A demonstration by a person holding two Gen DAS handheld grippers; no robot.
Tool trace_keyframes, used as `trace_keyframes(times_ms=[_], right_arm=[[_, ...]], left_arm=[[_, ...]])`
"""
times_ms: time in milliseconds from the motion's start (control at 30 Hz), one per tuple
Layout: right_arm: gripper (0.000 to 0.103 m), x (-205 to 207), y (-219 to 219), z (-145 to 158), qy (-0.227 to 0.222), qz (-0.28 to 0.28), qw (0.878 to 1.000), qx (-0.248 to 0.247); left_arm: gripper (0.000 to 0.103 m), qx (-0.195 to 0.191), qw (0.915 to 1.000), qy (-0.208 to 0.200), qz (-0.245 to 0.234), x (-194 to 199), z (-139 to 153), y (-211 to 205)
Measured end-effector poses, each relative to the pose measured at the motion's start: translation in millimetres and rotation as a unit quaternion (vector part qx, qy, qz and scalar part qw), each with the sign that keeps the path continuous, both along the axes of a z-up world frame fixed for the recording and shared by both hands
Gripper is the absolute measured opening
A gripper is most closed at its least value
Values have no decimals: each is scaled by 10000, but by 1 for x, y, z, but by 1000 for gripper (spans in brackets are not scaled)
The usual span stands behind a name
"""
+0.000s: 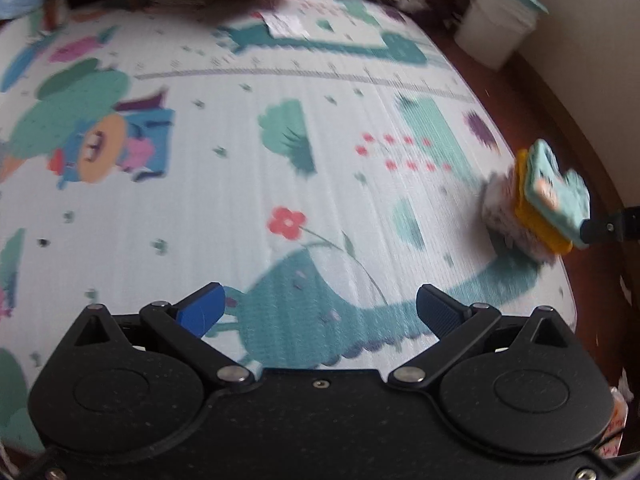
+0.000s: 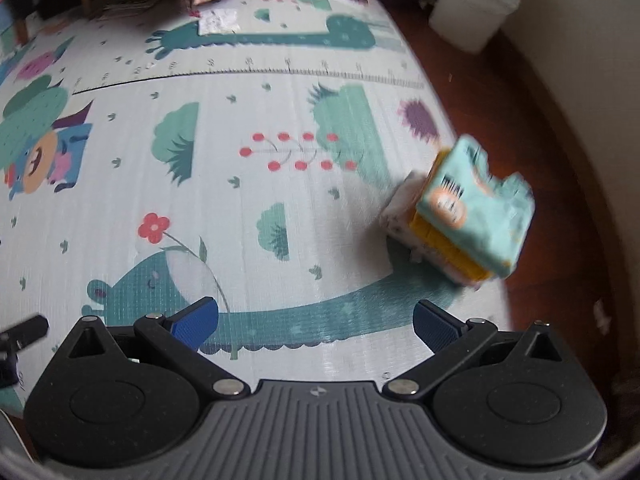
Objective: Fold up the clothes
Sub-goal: 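Move both grippers toward the stack topped by the mint-green shirt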
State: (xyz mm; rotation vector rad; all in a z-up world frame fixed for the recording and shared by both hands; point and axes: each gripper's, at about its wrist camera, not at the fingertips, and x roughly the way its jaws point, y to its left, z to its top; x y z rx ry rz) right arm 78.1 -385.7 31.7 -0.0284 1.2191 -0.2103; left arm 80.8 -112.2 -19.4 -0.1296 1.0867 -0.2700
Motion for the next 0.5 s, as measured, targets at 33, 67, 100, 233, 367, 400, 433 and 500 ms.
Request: trace_keyframes(times_ms=[33,67,100,233,367,400,433,500], right_arm=[[103,4,-12,-12,259,-11,9995,196],[103,8,-23,-19,421,-21,9983,413],[103,10,-36,-21,329,-85,9980,542],[103,15,-86,-29,54,-79,9993,368],[103,5,-163,-42,-81,-620,9965,552],[103,-2,-186,-45,-188,-873,9939,649],[103,-10,-209,-48,-300,-1142,9903,730],[103,-32,-254,-58,-563,-1764,9795,793]], left_arm=[[103,7,10000,39,-84,5,-7,-7],[103,23,9998,55,-181,11,-13,-14],[102,38,9996,71,-277,16,-19,-21],[102,-184,9973,84,-702,37,-35,-53],[102,-378,9925,54,-1161,61,-46,-95],[102,-424,9911,22,-1259,67,-49,-107],[101,-470,9896,-10,-1358,73,-52,-119],[100,-563,9865,-68,-1535,86,-58,-146]])
